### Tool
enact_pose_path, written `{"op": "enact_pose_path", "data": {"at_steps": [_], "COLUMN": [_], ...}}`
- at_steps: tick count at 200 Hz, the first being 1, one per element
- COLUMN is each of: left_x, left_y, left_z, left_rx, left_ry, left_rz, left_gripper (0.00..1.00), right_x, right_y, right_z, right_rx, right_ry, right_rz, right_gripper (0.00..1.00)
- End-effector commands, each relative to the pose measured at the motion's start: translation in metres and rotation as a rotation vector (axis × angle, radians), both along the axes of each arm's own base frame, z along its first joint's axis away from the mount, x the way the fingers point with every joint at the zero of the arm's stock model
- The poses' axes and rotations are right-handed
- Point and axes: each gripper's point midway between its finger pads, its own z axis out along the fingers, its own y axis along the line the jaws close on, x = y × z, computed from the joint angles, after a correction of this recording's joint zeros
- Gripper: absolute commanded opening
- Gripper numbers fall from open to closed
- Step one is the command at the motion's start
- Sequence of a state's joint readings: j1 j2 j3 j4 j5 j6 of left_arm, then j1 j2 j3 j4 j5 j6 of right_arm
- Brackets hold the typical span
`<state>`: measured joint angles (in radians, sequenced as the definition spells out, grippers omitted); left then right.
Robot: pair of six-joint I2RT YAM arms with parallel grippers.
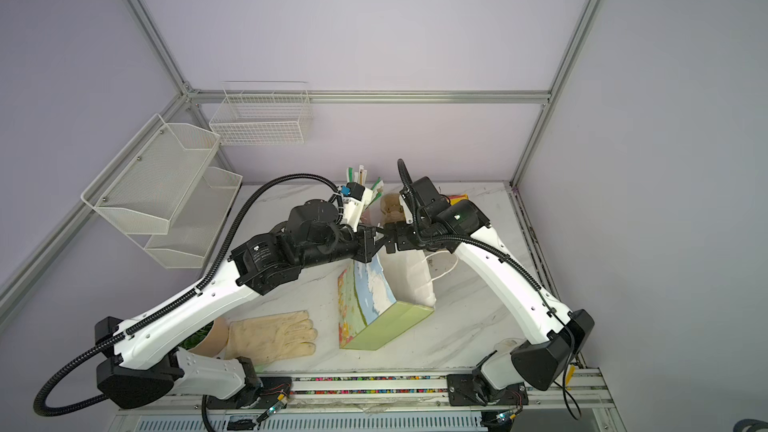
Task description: Pack the takeout coffee
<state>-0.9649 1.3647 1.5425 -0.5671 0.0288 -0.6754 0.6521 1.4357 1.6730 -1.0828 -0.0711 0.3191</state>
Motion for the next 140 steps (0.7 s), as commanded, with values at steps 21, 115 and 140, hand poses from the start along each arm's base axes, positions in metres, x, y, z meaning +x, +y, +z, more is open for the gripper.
{"op": "enact_pose_path", "data": {"at_steps": [21,115,140], "left_x": [0.001,-0.001,-0.001], "left_y": [0.005,0.004,0.003], "left_z": [0.005,0.012,0.011], "left_rx": [-0.030,-0.047,-0.056], "left_ry": [-0.064,-0.071,-0.073], "left_rz": [0.009,-0.001,-0.002], "left_gripper": [0.00,0.00,0.00], "right_x": [-0.006,-0.023,-0.024], "right_y": [-0.008,-0.107,-0.112], "right_z": [0.029,0.096,0.083], "right_rx": [0.039,0.008,0.001], "right_ry": [-0.052,-0.188,-0.150], "right_rz": [-0.016,-0.454,-0.460], "right_gripper": [0.97,0.97,0.97]}}
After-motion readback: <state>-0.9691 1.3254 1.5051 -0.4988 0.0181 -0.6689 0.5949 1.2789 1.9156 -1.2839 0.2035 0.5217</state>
